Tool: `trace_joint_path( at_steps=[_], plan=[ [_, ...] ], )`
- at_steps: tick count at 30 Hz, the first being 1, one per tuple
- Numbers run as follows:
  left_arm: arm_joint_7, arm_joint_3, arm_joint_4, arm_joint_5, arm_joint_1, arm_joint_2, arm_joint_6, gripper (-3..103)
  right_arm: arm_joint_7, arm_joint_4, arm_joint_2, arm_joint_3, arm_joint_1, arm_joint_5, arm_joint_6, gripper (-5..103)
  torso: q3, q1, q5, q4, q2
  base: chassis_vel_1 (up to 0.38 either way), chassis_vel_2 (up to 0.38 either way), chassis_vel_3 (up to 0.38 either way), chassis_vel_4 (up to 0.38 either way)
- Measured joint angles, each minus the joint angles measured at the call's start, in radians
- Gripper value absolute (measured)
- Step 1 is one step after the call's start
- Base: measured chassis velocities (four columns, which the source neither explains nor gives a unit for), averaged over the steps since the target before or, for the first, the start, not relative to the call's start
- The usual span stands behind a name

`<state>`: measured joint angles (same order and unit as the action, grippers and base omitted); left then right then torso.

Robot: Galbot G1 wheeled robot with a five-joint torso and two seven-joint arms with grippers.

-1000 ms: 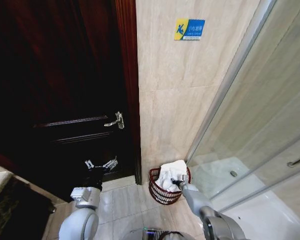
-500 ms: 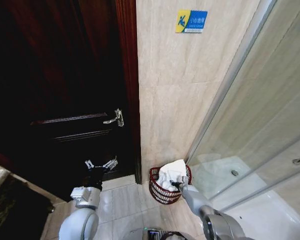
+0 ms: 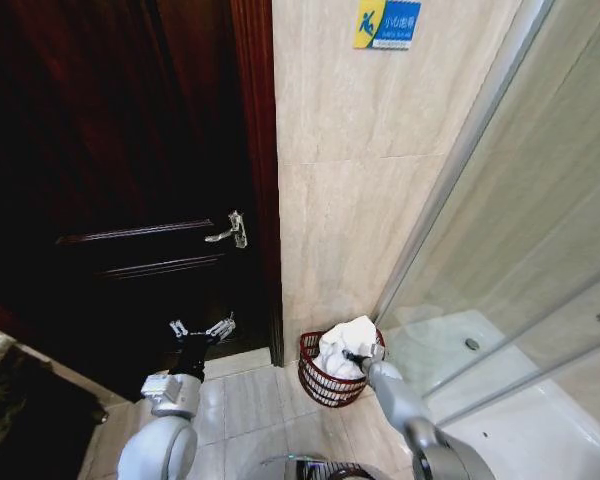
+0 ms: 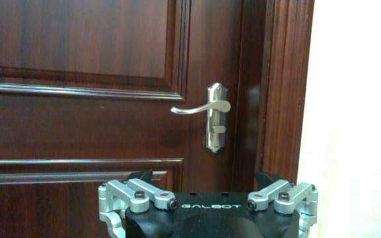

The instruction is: Discard the used towel into the hamper.

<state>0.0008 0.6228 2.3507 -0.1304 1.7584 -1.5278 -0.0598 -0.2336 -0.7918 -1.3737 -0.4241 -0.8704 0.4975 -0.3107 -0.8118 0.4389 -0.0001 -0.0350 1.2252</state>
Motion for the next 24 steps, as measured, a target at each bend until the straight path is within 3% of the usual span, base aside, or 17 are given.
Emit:
trace_joint_path(
  at_steps=[2, 4, 5, 8, 13, 15, 17, 20, 24],
  plan=[
    [0.000, 0.000, 0.000, 0.000, 0.000, 0.000, 0.000, 100, 0.029, -0.189, 0.048, 0.039, -0.097, 0.052, -0.042, 51, 0.000, 0.000, 0.0005, -0.0001, 0.000, 0.000, 0.000, 0.000, 0.000],
    [0.000, 0.000, 0.000, 0.000, 0.000, 0.000, 0.000, 100, 0.037, -0.243, 0.062, 0.046, -0.124, 0.059, -0.050, 51, 0.000, 0.000, 0.0003, -0.0003, 0.000, 0.000, 0.000, 0.000, 0.000],
    [0.000, 0.000, 0.000, 0.000, 0.000, 0.000, 0.000, 100, 0.043, -0.334, 0.084, 0.056, -0.171, 0.061, -0.056, 62, -0.001, 0.000, 0.0000, -0.0004, 0.002, 0.000, 0.000, 0.000, 0.000],
    [0.000, 0.000, 0.000, 0.000, 0.000, 0.000, 0.000, 100, 0.046, -0.426, 0.103, 0.053, -0.224, 0.041, -0.052, 73, -0.001, 0.001, 0.0002, -0.0007, 0.003, 0.000, 0.000, 0.000, 0.000],
    [0.000, 0.000, 0.000, 0.000, 0.000, 0.000, 0.000, 100, 0.015, -0.469, 0.116, 0.030, -0.251, -0.054, 0.059, 89, -0.003, 0.002, 0.0000, -0.0004, 0.005, 0.000, 0.000, 0.000, 0.000],
    [0.000, 0.000, 0.000, 0.000, 0.000, 0.000, 0.000, 100, -0.023, -0.374, 0.112, 0.018, -0.196, -0.129, 0.150, 98, -0.003, 0.003, -0.0005, -0.0008, 0.007, 0.000, 0.000, 0.000, 0.000],
    [0.000, 0.000, 0.000, 0.000, 0.000, 0.000, 0.000, 100, -0.027, -0.350, 0.109, 0.017, -0.184, -0.136, 0.161, 98, -0.004, 0.003, -0.0005, -0.0008, 0.007, 0.000, 0.000, 0.000, 0.000],
    [0.000, 0.000, 0.000, 0.000, 0.000, 0.000, 0.000, 100, -0.077, -0.081, 0.048, 0.011, -0.071, -0.192, 0.269, 100, -0.005, 0.004, 0.0001, -0.0005, 0.008, 0.000, 0.000, 0.000, 0.000],
    [0.000, 0.000, 0.000, 0.000, 0.000, 0.000, 0.000, 100, -0.094, 0.123, -0.028, -0.011, 0.015, -0.237, 0.347, 100, -0.005, 0.004, 0.0002, -0.0011, 0.009, 0.000, 0.000, 0.000, 0.000]
  ],
)
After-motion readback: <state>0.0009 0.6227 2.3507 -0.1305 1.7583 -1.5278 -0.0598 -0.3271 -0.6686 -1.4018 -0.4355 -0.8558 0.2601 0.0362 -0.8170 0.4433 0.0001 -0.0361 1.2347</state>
